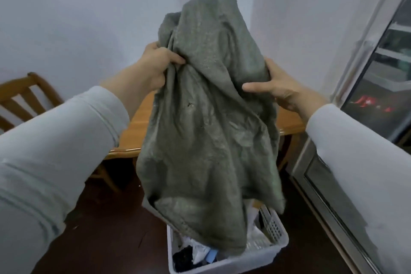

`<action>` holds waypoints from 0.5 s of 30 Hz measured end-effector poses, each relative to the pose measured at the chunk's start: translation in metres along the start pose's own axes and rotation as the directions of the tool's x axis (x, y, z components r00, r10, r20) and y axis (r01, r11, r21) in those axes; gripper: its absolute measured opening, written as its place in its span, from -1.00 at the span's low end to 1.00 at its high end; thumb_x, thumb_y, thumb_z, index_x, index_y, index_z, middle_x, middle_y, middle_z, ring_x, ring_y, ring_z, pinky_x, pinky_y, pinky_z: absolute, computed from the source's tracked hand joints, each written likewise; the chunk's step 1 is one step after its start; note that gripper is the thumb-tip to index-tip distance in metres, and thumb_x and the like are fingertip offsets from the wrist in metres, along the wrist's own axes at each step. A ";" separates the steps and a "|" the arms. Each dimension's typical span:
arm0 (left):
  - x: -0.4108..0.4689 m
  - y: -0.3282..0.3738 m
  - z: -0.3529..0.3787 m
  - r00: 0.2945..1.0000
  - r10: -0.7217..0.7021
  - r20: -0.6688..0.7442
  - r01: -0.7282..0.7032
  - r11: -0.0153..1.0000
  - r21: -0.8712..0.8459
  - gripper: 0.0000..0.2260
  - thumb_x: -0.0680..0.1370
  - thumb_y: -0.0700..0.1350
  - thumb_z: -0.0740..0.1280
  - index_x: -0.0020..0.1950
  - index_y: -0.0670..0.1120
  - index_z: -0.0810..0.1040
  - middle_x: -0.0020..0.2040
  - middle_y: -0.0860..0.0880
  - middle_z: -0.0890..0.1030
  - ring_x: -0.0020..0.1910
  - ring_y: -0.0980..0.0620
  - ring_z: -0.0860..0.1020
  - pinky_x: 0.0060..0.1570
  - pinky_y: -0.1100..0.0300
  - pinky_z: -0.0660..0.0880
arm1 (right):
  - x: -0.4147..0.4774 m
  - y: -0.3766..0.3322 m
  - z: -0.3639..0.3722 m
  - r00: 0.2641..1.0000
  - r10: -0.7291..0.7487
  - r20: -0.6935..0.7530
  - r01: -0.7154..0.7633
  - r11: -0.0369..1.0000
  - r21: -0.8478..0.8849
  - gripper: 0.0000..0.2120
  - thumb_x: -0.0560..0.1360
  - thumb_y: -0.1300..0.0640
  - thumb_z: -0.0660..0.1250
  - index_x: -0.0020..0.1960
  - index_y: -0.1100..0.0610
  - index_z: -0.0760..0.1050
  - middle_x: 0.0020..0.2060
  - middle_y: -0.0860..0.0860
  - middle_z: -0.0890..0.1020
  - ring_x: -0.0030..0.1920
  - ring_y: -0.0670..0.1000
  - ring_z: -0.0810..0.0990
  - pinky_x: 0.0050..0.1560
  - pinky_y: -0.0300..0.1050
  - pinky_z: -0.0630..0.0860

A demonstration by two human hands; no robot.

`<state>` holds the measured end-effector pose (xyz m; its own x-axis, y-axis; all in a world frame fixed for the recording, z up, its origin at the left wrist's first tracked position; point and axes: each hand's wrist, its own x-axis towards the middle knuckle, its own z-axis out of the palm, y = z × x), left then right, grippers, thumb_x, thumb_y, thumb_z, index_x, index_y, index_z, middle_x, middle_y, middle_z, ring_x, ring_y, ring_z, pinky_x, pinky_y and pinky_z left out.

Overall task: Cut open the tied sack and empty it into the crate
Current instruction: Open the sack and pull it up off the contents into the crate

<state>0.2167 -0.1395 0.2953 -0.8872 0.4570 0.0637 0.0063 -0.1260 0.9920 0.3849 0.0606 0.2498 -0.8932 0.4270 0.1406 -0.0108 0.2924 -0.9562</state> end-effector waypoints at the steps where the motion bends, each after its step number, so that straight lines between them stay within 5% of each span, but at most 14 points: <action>1: -0.005 0.002 0.001 1.000 -0.014 0.021 0.014 1.000 -0.011 -0.66 0.34 -0.50 0.35 0.00 -0.16 0.48 -0.07 -0.17 0.59 -0.15 -0.11 0.62 -0.30 0.07 0.62 | 0.004 -0.007 0.008 0.996 -0.037 0.075 0.037 0.999 0.002 -0.04 0.18 0.13 0.59 0.47 -0.02 0.18 0.21 -0.18 0.52 0.19 -0.20 0.53 0.19 -0.19 0.51; 5: -0.023 0.003 0.002 0.982 -0.076 0.171 0.086 0.995 -0.052 -0.53 0.33 -0.49 0.31 0.25 -0.35 0.48 0.11 -0.30 0.61 0.00 -0.24 0.64 -0.13 -0.05 0.62 | 0.019 -0.026 0.060 0.971 -0.105 0.214 0.141 0.977 -0.161 0.25 0.12 0.07 0.65 0.55 -0.05 -0.12 0.44 -0.12 0.30 0.40 -0.12 0.34 0.36 -0.16 0.35; 9: -0.035 0.004 -0.004 0.995 -0.038 0.089 0.045 0.996 -0.077 -0.59 0.39 -0.49 0.30 0.24 -0.35 0.48 0.04 -0.28 0.62 0.05 -0.27 0.62 -0.09 -0.08 0.63 | 0.027 -0.026 0.102 0.979 -0.196 -0.060 0.178 0.956 -0.233 -0.24 0.27 0.25 0.54 0.40 0.16 0.31 0.25 0.07 0.55 0.26 0.04 0.51 0.23 -0.11 0.46; 12: -0.041 0.006 -0.024 0.978 0.125 0.170 -0.149 0.978 0.142 -0.18 0.35 -0.34 0.50 0.52 -0.11 0.18 0.16 -0.07 0.59 0.12 0.00 0.62 -0.03 0.11 0.63 | 0.036 -0.025 0.106 0.955 -0.200 -0.219 0.146 0.960 -0.240 -0.43 0.32 0.30 0.44 0.30 0.16 0.41 0.19 0.11 0.59 0.22 0.09 0.54 0.19 -0.08 0.47; 14: -0.054 0.002 -0.039 0.918 0.222 0.329 -0.376 0.752 0.541 0.17 0.27 -0.10 0.61 0.55 0.04 -0.23 0.41 0.06 0.33 0.37 0.26 0.37 0.25 0.25 0.46 | 0.040 -0.029 0.107 0.953 -0.149 -0.262 0.105 0.979 -0.175 -0.47 0.31 0.32 0.42 0.26 0.16 0.43 0.15 0.11 0.61 0.17 0.10 0.56 0.18 -0.05 0.49; 15: -0.058 -0.006 -0.045 0.877 0.248 0.411 -0.479 0.505 0.718 0.28 0.20 0.07 0.63 0.53 0.06 -0.34 0.55 0.00 0.05 0.54 0.11 0.07 0.46 0.08 0.24 | 0.039 -0.034 0.111 0.956 -0.120 -0.267 0.093 0.989 -0.111 -0.50 0.30 0.33 0.41 0.22 0.16 0.45 0.10 0.10 0.63 0.13 0.11 0.58 0.16 -0.02 0.52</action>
<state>0.2471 -0.2045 0.2812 -0.5872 0.7315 0.3467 0.7594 0.3495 0.5488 0.3000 -0.0277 0.2590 -0.7331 0.6015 0.3175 -0.0437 0.4241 -0.9045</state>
